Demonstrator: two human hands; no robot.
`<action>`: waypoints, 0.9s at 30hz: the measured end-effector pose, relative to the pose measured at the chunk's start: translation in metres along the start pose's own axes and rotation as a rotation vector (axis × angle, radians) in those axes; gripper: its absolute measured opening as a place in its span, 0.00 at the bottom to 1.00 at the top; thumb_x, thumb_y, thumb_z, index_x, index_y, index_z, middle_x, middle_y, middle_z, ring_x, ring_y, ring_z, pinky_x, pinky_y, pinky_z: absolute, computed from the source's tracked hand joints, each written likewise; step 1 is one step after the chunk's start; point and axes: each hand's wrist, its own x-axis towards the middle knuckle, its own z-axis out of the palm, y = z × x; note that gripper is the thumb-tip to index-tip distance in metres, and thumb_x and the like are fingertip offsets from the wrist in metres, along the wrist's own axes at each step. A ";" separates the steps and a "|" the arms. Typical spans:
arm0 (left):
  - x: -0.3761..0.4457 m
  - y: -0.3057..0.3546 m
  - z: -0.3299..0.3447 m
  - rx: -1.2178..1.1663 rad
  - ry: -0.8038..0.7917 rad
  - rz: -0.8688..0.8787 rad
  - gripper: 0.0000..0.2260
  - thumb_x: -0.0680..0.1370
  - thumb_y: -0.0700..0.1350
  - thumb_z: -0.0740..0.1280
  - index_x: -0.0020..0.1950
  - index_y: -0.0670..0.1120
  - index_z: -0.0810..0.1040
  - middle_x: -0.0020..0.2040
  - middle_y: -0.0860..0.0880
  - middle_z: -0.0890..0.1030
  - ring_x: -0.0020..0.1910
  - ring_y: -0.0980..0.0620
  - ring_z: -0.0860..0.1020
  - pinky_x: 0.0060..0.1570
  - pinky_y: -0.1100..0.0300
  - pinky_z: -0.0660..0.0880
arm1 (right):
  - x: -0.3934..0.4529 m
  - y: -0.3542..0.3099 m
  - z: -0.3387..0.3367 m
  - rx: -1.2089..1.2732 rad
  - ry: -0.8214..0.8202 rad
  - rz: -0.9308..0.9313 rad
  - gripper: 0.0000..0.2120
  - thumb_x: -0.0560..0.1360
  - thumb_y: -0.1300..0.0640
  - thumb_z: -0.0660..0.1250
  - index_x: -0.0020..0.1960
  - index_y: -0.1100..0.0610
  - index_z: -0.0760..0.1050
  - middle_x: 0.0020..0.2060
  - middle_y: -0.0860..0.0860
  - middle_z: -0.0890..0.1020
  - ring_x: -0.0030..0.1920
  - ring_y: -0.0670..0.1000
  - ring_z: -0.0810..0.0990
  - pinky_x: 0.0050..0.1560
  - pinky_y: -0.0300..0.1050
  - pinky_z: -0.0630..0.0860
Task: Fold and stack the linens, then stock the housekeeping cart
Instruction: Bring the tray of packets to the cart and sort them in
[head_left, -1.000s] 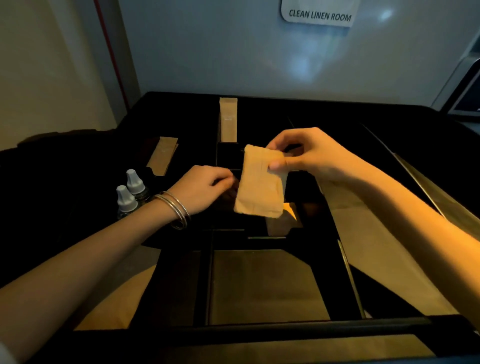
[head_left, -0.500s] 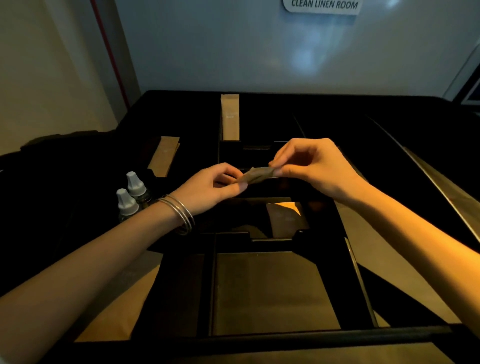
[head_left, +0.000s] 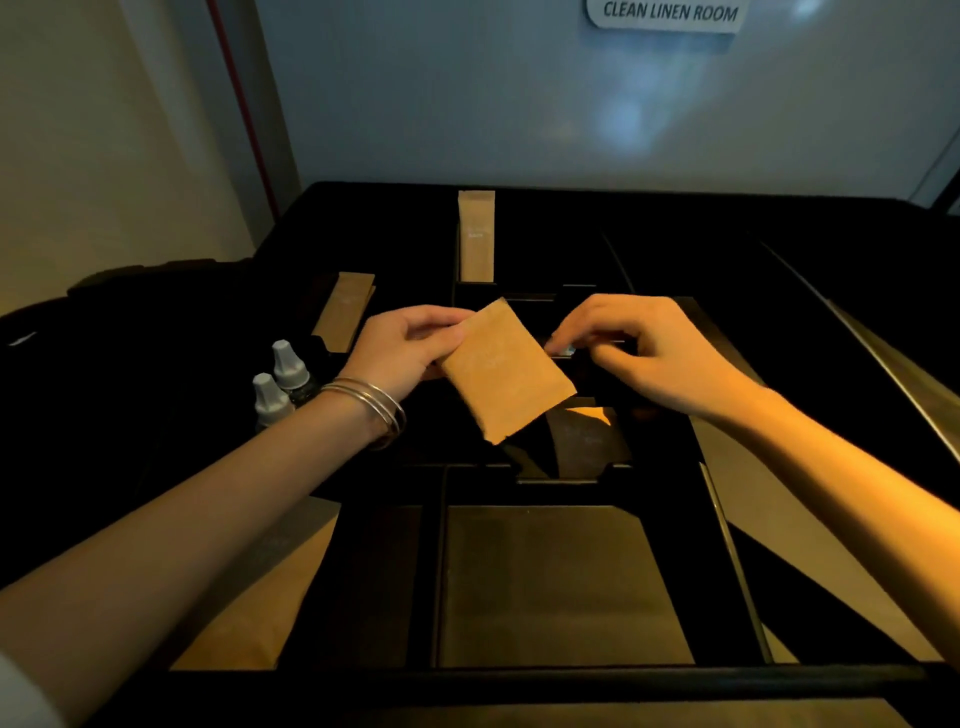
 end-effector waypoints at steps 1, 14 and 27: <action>-0.001 0.000 0.000 0.043 -0.004 0.047 0.09 0.77 0.36 0.66 0.48 0.49 0.80 0.43 0.53 0.80 0.43 0.59 0.79 0.40 0.69 0.78 | 0.001 -0.003 0.005 0.022 0.058 0.044 0.10 0.77 0.55 0.58 0.52 0.45 0.75 0.48 0.35 0.76 0.53 0.35 0.76 0.56 0.29 0.71; -0.005 -0.008 0.015 0.323 -0.104 0.288 0.12 0.72 0.36 0.71 0.51 0.48 0.73 0.48 0.54 0.78 0.38 0.62 0.80 0.42 0.67 0.79 | 0.012 0.000 -0.003 0.103 0.045 0.372 0.06 0.70 0.59 0.74 0.44 0.52 0.78 0.34 0.44 0.79 0.36 0.42 0.78 0.34 0.31 0.74; -0.002 -0.016 0.041 0.835 -0.698 0.044 0.13 0.77 0.40 0.66 0.61 0.47 0.78 0.59 0.49 0.79 0.59 0.54 0.76 0.60 0.64 0.71 | 0.005 0.009 -0.003 -0.828 -0.271 0.148 0.12 0.77 0.58 0.63 0.59 0.50 0.77 0.57 0.47 0.77 0.60 0.51 0.75 0.54 0.47 0.75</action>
